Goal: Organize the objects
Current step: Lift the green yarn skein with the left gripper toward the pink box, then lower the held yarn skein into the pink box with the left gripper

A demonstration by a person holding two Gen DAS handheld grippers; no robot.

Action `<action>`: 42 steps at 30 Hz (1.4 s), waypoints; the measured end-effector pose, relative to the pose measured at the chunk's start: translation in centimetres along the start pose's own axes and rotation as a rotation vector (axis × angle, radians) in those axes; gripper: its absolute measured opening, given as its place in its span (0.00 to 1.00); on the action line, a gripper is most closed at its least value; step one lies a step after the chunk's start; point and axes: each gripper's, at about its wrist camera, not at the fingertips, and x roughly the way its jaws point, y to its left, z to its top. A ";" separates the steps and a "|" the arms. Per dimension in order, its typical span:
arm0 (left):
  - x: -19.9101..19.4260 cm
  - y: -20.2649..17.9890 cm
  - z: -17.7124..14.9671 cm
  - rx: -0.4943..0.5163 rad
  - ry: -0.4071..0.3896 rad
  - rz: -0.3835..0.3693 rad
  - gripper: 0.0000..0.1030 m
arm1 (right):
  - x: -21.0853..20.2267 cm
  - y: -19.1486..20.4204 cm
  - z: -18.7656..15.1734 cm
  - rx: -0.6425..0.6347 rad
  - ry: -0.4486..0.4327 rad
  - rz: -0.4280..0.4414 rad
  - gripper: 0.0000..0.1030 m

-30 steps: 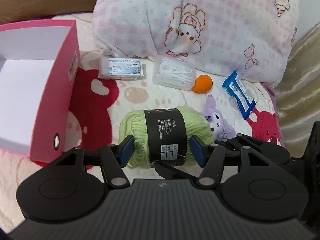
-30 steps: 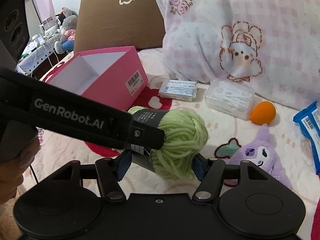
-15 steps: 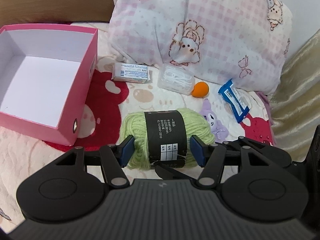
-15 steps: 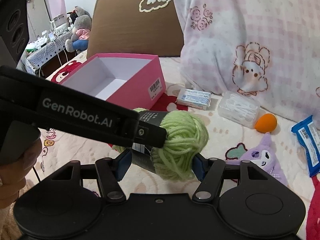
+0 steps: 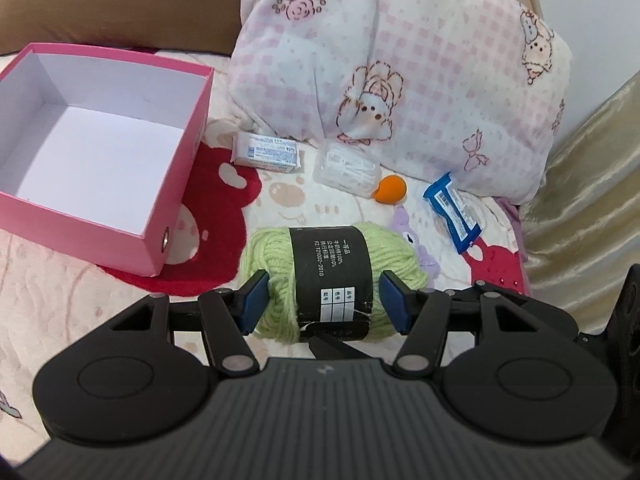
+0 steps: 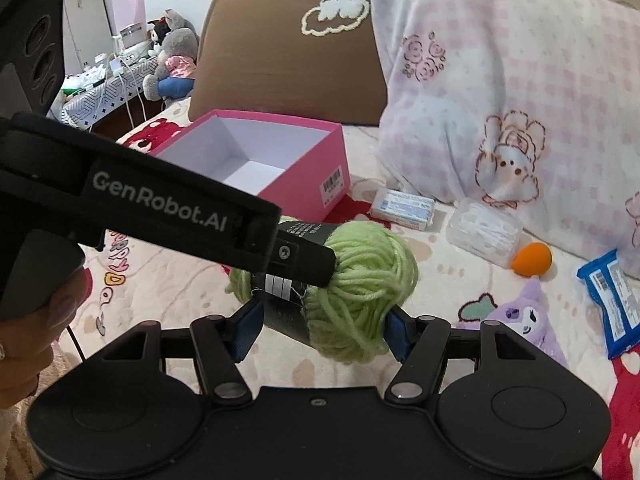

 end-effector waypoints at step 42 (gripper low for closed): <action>-2.5 13.8 14.1 -0.034 -0.104 0.130 0.56 | 11.6 8.1 17.5 -0.140 0.171 0.183 0.43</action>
